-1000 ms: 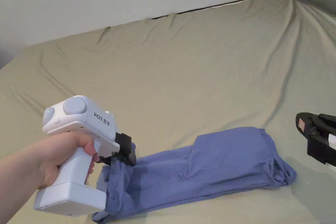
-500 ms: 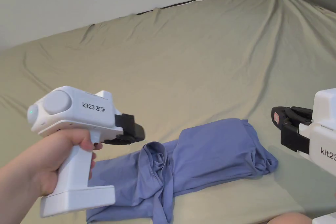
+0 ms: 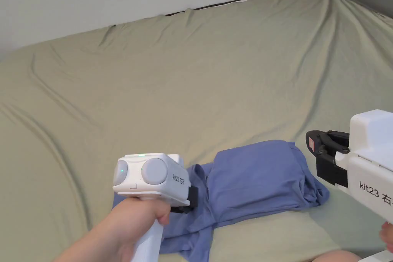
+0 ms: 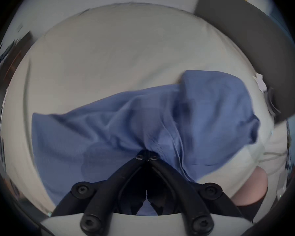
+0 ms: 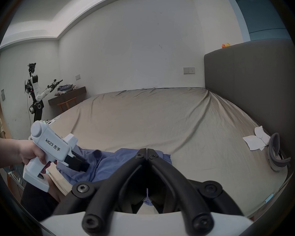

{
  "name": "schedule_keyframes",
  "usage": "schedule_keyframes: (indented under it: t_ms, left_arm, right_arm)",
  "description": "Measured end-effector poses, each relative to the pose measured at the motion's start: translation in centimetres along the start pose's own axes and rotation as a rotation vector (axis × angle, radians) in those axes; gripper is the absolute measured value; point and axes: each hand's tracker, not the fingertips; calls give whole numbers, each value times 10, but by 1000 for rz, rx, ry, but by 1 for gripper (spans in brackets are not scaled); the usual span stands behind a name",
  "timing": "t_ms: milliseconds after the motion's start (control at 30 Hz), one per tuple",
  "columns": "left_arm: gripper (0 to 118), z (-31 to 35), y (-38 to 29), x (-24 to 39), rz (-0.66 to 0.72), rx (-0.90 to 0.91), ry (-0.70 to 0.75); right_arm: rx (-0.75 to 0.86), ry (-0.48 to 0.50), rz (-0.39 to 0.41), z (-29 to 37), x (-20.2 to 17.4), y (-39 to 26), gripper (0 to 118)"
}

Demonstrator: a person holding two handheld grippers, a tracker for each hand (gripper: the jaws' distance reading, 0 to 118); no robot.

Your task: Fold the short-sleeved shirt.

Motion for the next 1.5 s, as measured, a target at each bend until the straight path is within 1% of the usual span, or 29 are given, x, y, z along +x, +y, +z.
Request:
schedule_keyframes:
  t_ms: [67,100,133,167,200,267,300,367,433,467,500,533,567,600,667,733,767,800,867,900,933,1000,1033,1100,1167,1200,1300,1367,1500]
  left_arm:
    - [0,5,1,8,19,-26,-169]
    - [0,8,0,12,44,-38,-191]
    - [0,17,0,12,-2,5,-174]
    - [0,26,0,10,-14,47,-202]
    - [0,38,3,2,19,61,-246]
    - [0,62,5,-27,105,121,-347]
    - [0,76,3,-44,122,139,-360]
    - [0,98,-6,-84,143,202,-346]
    - [2,110,-17,-143,187,251,-318]
    - [16,110,-23,-168,226,246,-306]
    - [39,103,-30,-196,275,234,-315]
    - [79,96,-42,-220,335,207,-349]
    - [104,84,-49,-240,396,180,-382]
    - [118,71,-57,-258,454,151,-410]
    - [117,43,-70,-293,554,154,-428]
    - [116,18,-76,-305,627,156,-483]
    - [116,9,-77,-306,622,153,-523]
    - [116,21,-82,-256,608,151,-572]
    - [116,22,-76,-238,520,231,-648]
    - [112,19,-74,-229,495,200,-648]
    - [94,-4,-67,-232,447,169,-651]
    - [50,-8,-62,-215,295,138,-456]
    - [15,-7,-59,-215,260,168,-426]
    - [15,-6,-55,-219,387,111,-537]
    - [15,7,-59,-217,340,158,-510]
    - [14,6,-55,-232,320,160,-519]
    - [13,28,-58,-237,384,196,-572]
    - [12,43,-61,-252,384,241,-569]
    - [11,71,-75,-275,466,240,-528]
  right_arm:
    - [-3,0,18,-1,0,0,0]
    - [-7,2,25,-1,-5,-1,0]
    - [-12,3,28,-2,-6,-2,0]
    - [-15,3,30,-3,-6,-2,0]
    - [-18,2,32,-3,-9,-3,0]
    - [-20,2,41,-3,-10,-3,0]
    - [-19,0,46,-2,-10,-3,0]
    - [-18,-2,54,0,-14,-3,0]
    - [-19,-5,58,1,-15,-3,0]
    - [-22,-5,58,1,-17,-2,0]
    - [-29,-4,57,0,-19,-2,0]
    - [-34,-1,54,-1,-19,-2,0]
    - [-38,0,52,-3,-20,-2,0]
    - [-44,0,52,-4,-23,-2,0]
    - [-52,-4,62,-8,-28,-1,0]
    - [-56,-4,70,-13,-33,1,0]
    - [-57,-2,71,-15,-35,1,0]
    - [-59,1,73,-17,-38,2,0]
    - [-67,7,79,-23,-42,1,0]
    - [-70,12,84,-24,-44,1,0]
    - [-77,18,91,-26,-46,0,0]
    - [-90,21,110,-29,-48,-2,0]
    - [-98,21,124,-30,-49,-3,0]
    - [-106,14,145,-30,-50,-4,0]
    - [-108,8,152,-28,-50,-6,0]
    - [-108,7,151,-27,-49,-6,0]
    - [-111,1,141,-26,-47,-6,0]
    - [-109,-13,138,-27,-47,-5,0]
    - [-95,-6,113,-25,-49,-2,0]
